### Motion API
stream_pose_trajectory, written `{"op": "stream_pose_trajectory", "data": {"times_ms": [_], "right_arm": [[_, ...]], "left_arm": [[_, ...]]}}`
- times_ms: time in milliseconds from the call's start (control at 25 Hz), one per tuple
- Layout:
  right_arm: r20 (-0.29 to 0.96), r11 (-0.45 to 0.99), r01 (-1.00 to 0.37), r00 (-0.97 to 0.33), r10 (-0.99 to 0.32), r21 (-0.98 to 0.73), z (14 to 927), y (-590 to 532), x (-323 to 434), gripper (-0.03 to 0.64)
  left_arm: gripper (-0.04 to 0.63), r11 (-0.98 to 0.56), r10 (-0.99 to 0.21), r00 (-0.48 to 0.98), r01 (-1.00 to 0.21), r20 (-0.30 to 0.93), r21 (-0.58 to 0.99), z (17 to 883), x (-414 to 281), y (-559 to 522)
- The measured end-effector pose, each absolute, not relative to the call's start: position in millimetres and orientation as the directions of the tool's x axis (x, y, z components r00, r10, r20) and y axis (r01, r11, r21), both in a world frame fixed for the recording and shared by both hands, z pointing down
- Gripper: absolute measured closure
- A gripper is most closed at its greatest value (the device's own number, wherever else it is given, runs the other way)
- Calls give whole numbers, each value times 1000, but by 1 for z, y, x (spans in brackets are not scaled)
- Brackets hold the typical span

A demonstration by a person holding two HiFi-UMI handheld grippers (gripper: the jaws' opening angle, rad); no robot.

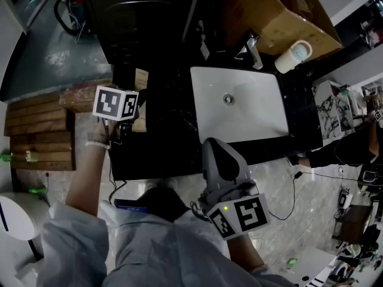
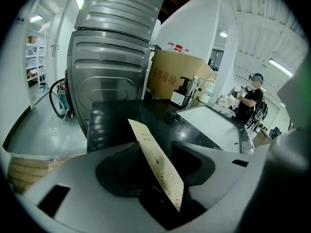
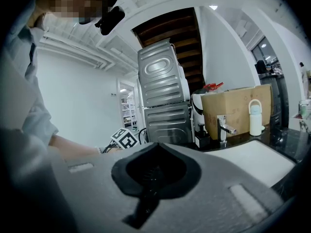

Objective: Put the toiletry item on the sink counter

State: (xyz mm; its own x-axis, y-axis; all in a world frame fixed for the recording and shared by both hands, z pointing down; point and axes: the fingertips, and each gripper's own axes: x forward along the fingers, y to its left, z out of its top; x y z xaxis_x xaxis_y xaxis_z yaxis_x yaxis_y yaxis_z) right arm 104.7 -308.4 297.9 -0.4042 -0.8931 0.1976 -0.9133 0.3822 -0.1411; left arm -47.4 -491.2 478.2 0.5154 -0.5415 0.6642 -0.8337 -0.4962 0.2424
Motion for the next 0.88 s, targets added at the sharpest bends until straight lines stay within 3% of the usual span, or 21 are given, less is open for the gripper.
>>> {"op": "stream_pose_trajectory", "data": {"times_ms": [440, 720, 880], "right_arm": [[183, 393, -909, -413, -892, -135, 293, -301, 106, 620], [164, 425, -896, -441, -882, -127, 286, -298, 97, 620], [155, 445, -888, -459, -875, -119, 280, -298, 90, 620]], "left_arm": [[418, -522, -631, 575, -812, 521, 263, 436, -55, -484], [583, -512, -706, 549, -832, 448, 213, 401, -64, -466], [591, -514, -722, 549, -833, 421, 205, 378, -69, -450]]}}
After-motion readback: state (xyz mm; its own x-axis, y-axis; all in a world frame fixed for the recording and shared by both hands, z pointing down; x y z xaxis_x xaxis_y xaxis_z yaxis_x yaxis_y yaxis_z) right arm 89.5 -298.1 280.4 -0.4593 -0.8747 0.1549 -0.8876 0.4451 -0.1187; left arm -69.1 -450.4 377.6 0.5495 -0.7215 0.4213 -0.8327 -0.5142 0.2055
